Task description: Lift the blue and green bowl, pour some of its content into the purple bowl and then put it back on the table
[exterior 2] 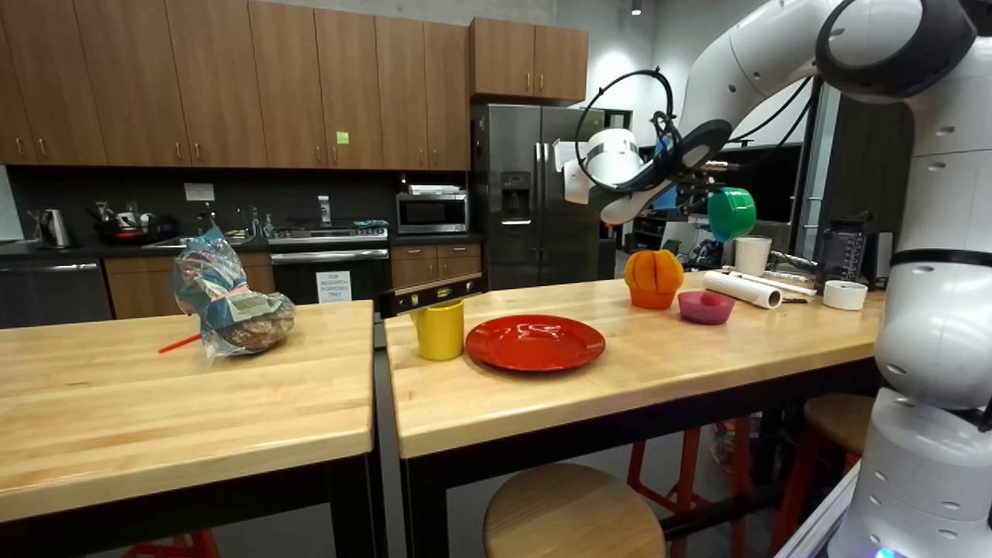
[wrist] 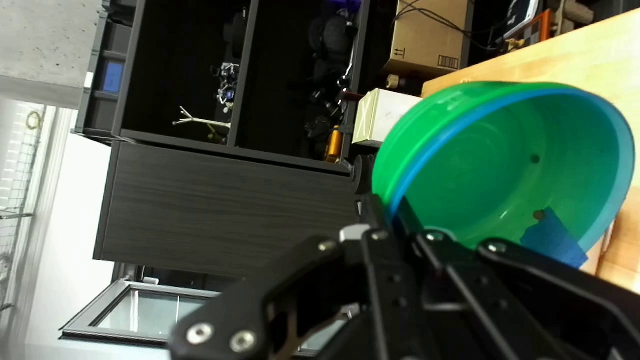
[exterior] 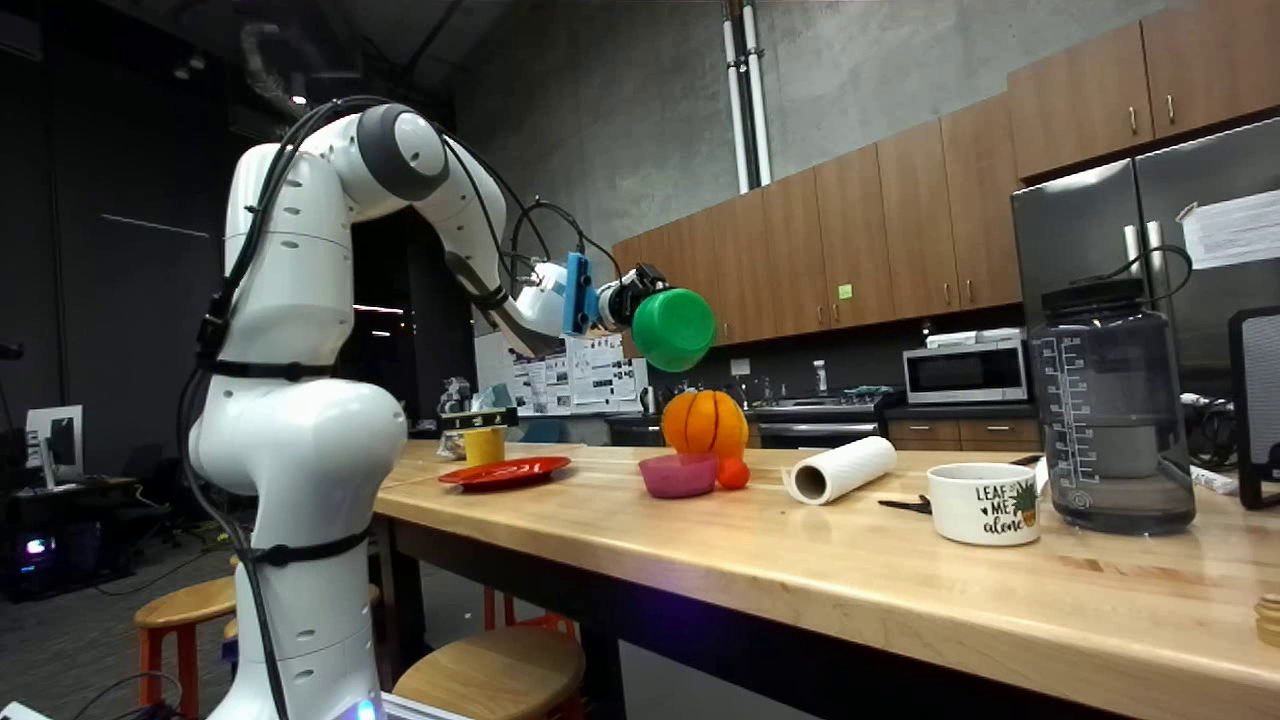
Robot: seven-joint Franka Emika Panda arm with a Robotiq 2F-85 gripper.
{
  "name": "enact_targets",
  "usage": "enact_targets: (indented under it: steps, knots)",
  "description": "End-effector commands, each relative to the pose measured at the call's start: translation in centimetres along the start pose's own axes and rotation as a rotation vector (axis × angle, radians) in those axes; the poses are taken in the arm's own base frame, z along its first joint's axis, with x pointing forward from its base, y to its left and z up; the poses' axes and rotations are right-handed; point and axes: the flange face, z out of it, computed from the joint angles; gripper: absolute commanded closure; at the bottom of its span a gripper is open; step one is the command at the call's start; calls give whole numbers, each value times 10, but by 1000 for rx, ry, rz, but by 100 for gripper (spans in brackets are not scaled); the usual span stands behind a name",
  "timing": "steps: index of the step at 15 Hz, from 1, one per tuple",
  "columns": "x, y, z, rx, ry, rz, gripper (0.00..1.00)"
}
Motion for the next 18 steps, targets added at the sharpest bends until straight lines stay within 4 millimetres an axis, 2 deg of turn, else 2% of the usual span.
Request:
enact_targets:
  steps: [1, 7, 13, 18]
  knots:
    - [-3, 7, -9, -39, -6, -19, 98]
    - [-8, 9, -20, -104, -3, -33, 98]
    - [-13, 20, -27, -38, 16, -12, 98]
    - [-23, 33, -39, 87, 35, 15, 98]
